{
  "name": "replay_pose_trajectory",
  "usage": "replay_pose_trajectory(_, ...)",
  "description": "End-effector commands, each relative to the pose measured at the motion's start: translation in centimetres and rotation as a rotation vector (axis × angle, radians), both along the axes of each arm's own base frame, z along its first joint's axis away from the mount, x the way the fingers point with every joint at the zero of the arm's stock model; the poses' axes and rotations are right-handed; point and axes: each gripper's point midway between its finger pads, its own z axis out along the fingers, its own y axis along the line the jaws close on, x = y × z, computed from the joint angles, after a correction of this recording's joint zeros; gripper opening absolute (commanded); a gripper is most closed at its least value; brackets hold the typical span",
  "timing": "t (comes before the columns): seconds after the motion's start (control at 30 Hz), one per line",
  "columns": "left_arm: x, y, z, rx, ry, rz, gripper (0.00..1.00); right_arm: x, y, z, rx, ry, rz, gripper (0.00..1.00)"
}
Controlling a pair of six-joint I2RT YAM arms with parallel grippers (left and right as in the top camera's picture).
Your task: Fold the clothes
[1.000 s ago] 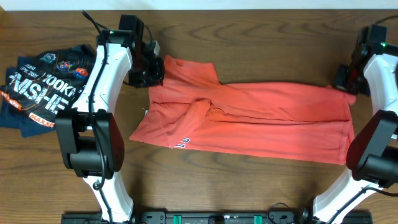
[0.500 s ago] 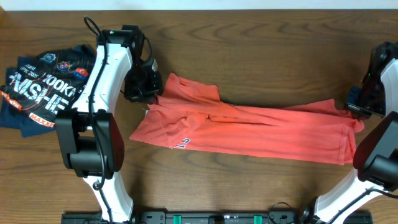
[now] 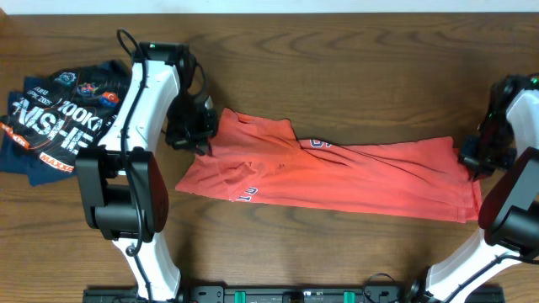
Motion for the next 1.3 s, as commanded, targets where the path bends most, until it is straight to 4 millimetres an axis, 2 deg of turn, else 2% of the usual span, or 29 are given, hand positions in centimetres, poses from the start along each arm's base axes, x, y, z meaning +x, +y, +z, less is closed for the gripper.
replay_pose_trajectory(0.0,-1.7,0.2,-0.8,0.010,0.057,-0.028,0.06,-0.9,-0.1,-0.6,-0.015,0.006,-0.009,0.05)
replay_pose_trajectory(0.23,-3.7,0.4,-2.6,0.012,0.125,-0.038,0.06,-0.8,0.1,-1.1,-0.005,-0.005,-0.012,0.06)
replay_pose_trajectory(0.27,-3.7,0.4,-2.8,0.012,0.125,-0.038,0.06,-0.7,0.2,-1.1,-0.003,-0.006,-0.013,0.08)
replay_pose_trajectory(0.37,-3.5,0.4,-3.0,0.011,0.112,-0.038,0.06,-0.6,0.1,-1.1,-0.006,-0.013,-0.013,0.23)
replay_pose_trajectory(0.4,-3.3,0.4,-3.1,0.010,0.105,-0.038,0.06,-0.4,0.0,-1.2,-0.010,-0.022,-0.014,0.24)
replay_pose_trajectory(0.5,-3.0,0.4,-3.2,0.009,0.090,-0.038,0.06,0.9,-0.4,-1.6,-0.025,-0.076,-0.014,0.25)
replay_pose_trajectory(0.63,-2.7,0.3,-3.4,0.008,0.075,-0.038,0.06,3.5,-0.7,-2.2,-0.025,-0.193,-0.021,0.28)
replay_pose_trajectory(0.7,-2.6,0.3,-3.4,0.008,0.071,-0.038,0.06,4.0,-0.8,-2.4,-0.027,-0.218,-0.022,0.29)
replay_pose_trajectory(0.9,-2.5,0.3,-3.5,0.007,0.065,-0.038,0.06,3.5,0.7,-3.5,0.042,-0.220,-0.034,0.33)
replay_pose_trajectory(0.97,-2.4,0.3,-3.5,0.007,0.063,-0.038,0.06,3.1,0.9,-4.0,0.048,-0.208,-0.035,0.38)
replay_pose_trajectory(1.17,-2.4,0.3,-3.5,0.007,0.060,-0.038,0.06,2.1,1.3,-5.5,0.054,-0.196,-0.026,0.38)
replay_pose_trajectory(1.2,-2.4,0.3,-3.5,0.007,0.060,-0.038,0.06,2.1,1.2,-5.6,0.053,-0.197,-0.025,0.35)
replay_pose_trajectory(1.27,-2.4,0.3,-3.5,0.007,0.060,-0.038,0.06,2.1,1.1,-5.6,0.047,-0.196,-0.024,0.23)
